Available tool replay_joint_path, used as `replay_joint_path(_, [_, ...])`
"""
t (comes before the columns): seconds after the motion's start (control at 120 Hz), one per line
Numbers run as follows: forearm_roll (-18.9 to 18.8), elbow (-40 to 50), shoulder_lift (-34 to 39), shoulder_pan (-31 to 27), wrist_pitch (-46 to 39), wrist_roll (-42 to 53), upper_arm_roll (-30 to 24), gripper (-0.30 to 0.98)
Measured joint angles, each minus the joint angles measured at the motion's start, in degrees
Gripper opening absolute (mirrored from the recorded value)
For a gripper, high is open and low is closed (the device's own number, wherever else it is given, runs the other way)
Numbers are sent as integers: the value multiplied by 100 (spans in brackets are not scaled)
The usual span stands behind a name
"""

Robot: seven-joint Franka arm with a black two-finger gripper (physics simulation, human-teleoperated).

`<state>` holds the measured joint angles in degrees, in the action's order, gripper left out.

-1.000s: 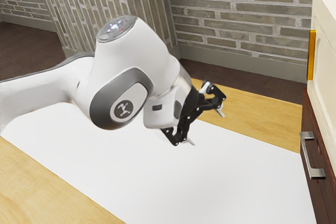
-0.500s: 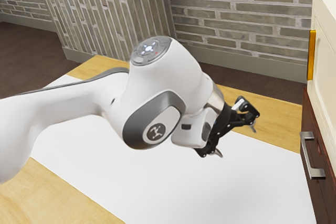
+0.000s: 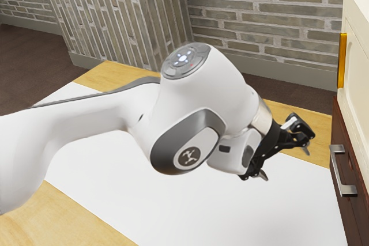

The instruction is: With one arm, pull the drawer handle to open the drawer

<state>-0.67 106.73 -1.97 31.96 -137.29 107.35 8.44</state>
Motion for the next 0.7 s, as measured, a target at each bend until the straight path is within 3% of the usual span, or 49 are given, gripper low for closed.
replay_joint_path(0.7, [3, -501, -401, 255, -7, 117, -18, 69])
